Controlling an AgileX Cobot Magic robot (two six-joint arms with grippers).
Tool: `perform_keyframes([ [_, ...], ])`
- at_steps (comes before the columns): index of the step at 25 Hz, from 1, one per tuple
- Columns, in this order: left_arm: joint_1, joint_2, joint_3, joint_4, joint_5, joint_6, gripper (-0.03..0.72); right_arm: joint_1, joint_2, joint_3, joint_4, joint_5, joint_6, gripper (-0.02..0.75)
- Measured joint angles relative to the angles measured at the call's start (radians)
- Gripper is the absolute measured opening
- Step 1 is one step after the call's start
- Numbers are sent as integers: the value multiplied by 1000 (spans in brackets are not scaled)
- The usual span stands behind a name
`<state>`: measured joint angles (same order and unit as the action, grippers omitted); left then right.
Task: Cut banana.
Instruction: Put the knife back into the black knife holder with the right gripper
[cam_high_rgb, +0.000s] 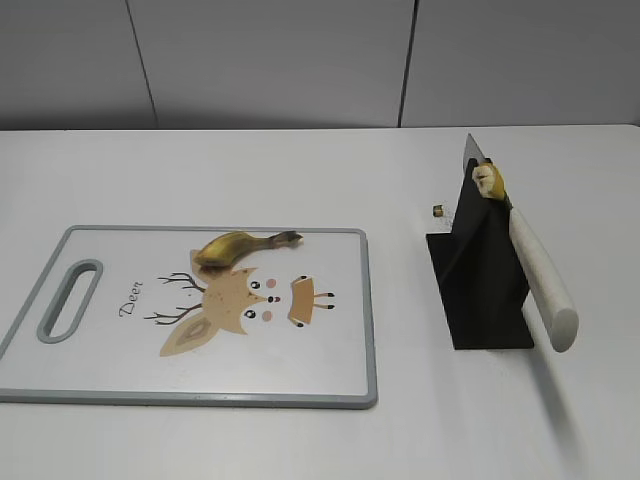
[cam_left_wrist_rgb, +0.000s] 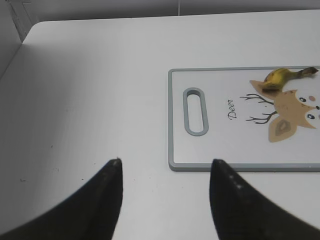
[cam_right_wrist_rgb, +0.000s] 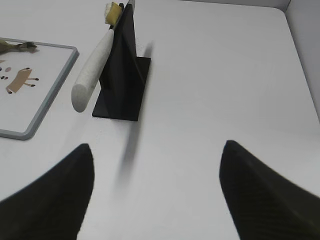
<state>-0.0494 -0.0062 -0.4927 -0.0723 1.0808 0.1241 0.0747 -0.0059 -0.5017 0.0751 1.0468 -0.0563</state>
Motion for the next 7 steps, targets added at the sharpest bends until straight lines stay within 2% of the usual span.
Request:
perform_keyframes([
  [7,0,0,0,0,0,0,542,0,0,0,0,0,0,591],
])
